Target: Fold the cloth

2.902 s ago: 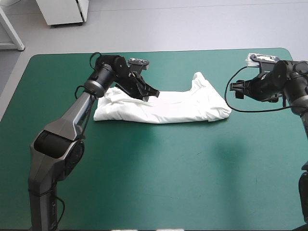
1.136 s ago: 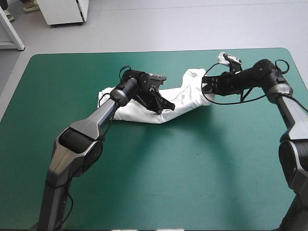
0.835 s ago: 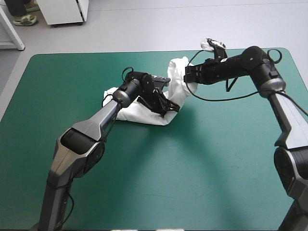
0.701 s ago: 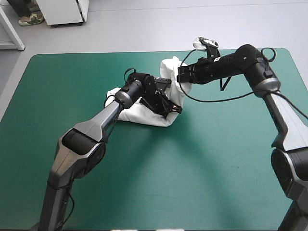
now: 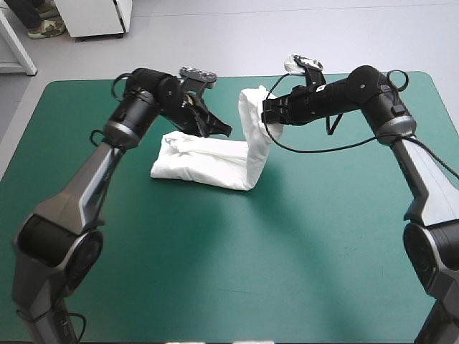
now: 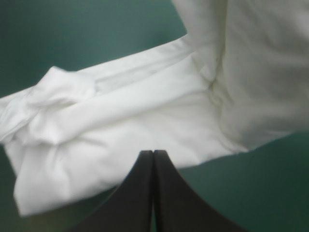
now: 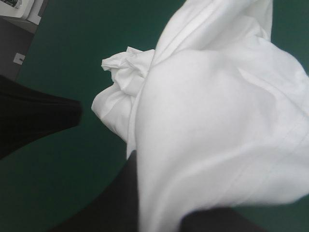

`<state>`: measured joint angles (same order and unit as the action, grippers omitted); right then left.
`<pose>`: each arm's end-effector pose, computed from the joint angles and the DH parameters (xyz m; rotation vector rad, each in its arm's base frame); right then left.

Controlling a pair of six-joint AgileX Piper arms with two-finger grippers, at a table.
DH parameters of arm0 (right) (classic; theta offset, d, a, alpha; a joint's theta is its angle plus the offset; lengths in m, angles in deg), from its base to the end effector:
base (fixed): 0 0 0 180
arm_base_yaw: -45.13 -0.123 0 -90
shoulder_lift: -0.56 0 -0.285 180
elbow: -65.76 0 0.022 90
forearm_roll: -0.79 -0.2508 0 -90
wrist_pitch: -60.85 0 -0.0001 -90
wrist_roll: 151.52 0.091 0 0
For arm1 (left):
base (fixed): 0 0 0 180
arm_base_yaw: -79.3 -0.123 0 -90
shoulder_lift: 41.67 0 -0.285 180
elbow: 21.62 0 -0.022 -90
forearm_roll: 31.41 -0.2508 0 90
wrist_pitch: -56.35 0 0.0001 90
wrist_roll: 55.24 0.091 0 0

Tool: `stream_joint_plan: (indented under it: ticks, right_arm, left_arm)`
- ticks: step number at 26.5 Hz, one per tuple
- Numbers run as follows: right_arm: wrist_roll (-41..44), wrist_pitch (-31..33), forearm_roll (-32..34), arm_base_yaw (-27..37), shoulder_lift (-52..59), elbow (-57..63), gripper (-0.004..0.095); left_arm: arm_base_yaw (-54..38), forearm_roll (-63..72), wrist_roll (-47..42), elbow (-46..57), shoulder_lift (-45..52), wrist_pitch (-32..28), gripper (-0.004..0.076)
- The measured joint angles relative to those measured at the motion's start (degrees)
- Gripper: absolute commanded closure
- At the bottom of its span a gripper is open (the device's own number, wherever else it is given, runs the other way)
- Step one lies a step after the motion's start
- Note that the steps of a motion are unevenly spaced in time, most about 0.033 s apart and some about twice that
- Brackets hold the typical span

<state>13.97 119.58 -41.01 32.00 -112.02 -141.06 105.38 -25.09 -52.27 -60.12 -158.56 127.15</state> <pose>0.3867 0.1435 0.3723 -0.3512 2.3591 0.9166 0.3700 -0.1916 0.3715 0.6481 2.5411 -0.2916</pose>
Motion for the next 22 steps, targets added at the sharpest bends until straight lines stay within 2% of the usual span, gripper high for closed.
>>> stream_joint_plan:
  ticks: [4, 5, 7, 8, 10, 13, 16, 18, 22]
  right_arm:
    - [0.0, -4.9, -0.06, -6.3, -1.66, -2.76, 0.0924]
    - [0.0, -5.61, -0.22, -8.54, -4.14, -6.24, 0.0924]
    - [0.27, -5.85, -0.34, -10.8, -7.8, -11.44, 0.0903]
    - [0.59, -5.85, -0.44, -12.04, -10.21, -14.41, 0.0872]
    - [0.9, -5.18, -0.61, -14.4, -15.53, -20.14, 0.0742]
    - [1.05, -2.92, -0.87, -17.32, -22.86, -28.75, 0.0433]
    - [1.56, -0.03, -0.92, -19.27, -28.28, -35.3, 0.0188]
    - [3.02, 1.36, -0.43, -19.77, -30.12, -37.97, 0.0148]
    - [6.18, 5.88, 1.98, -18.59, -30.02, -40.77, 0.0203]
  left_arm:
    - [-6.75, -0.88, 0.36, 22.31, 16.36, 0.01, 0.0733]
    - [-9.2, -1.15, 0.36, 31.56, 21.45, 0.06, 0.0733]
    - [-11.11, -1.29, 0.36, 39.08, 26.36, 0.18, 0.0733]
    - [-11.88, -1.29, 0.36, 42.77, 29.01, 0.28, 0.0733]
    - [-12.83, -1.29, 0.36, 48.27, 33.91, 0.38, 0.0733]
    - [-13.23, -1.35, 0.3, 53.56, 39.45, 0.51, 0.0733]
    - [-13.34, -1.6, 0.19, 55.45, 43.15, 0.56, 0.0733]
    - [-13.41, -2.0, 0.15, 55.44, 44.93, 0.46, 0.0733]
    - [-13.41, -2.52, 0.15, 55.44, 46.88, 0.5, 0.0733]
